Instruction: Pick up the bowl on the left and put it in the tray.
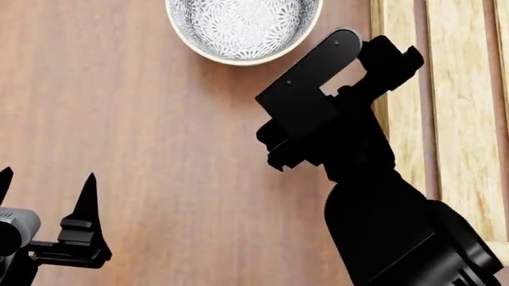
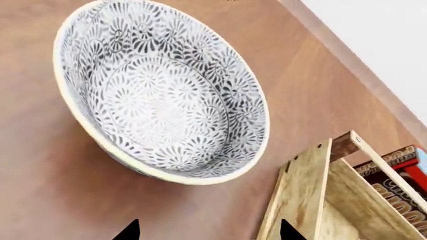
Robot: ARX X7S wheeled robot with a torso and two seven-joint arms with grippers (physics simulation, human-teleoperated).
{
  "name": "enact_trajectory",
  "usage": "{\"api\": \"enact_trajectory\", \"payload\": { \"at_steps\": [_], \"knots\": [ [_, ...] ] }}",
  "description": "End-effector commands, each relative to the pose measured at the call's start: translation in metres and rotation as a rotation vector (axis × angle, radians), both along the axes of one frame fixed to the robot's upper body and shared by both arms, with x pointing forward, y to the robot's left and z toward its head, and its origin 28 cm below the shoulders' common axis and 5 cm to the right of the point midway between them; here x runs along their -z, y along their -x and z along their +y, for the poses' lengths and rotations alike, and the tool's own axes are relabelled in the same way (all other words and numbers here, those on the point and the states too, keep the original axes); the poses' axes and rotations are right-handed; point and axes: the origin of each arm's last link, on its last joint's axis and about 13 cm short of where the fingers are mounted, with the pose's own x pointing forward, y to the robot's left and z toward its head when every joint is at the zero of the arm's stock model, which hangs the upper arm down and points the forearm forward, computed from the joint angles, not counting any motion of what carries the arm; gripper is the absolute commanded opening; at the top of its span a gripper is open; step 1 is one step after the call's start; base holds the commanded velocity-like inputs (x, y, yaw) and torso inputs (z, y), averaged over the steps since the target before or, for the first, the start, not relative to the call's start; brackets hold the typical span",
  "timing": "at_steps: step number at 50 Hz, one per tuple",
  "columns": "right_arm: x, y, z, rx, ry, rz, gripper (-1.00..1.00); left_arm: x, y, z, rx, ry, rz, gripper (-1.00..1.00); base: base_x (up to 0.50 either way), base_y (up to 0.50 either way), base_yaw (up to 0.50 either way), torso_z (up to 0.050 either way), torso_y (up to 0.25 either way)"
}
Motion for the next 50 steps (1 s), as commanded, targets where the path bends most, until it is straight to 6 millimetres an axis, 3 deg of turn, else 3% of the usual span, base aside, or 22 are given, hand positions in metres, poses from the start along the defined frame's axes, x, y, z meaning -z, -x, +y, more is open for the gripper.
{"api": "enact_trajectory", "payload": {
  "at_steps": [1, 9, 30, 44, 50],
  "knots": [
    [-0.016, -0.025, -0.001, 0.043, 0.149, -0.066, 1.0, 0.002, -0.001, 0.003, -0.006, 0.013, 0.005, 1.0, 0.0, 0.0, 0.0, 0.0, 0.0],
    [-0.023, -0.026, 0.003, 0.032, 0.298, -0.123, 1.0, 0.002, -0.001, 0.003, -0.007, 0.014, 0.006, 1.0, 0.0, 0.0, 0.0, 0.0, 0.0],
    [0.004, -0.053, 0.03, -0.076, 0.693, -0.049, 1.0, 0.002, 0.001, 0.006, -0.008, 0.017, 0.008, 1.0, 0.0, 0.0, 0.0, 0.0, 0.0],
    [-0.008, -0.076, 0.013, 0.018, 0.671, -0.042, 1.0, 0.004, 0.0, 0.009, -0.018, 0.023, 0.011, 1.0, 0.0, 0.0, 0.0, 0.0, 0.0],
    [0.0, -0.076, 0.011, 0.018, 0.671, -0.031, 1.0, 0.004, 0.0, 0.006, -0.011, 0.02, 0.012, 1.0, 0.0, 0.0, 0.0, 0.0, -0.004]
  ]
}}
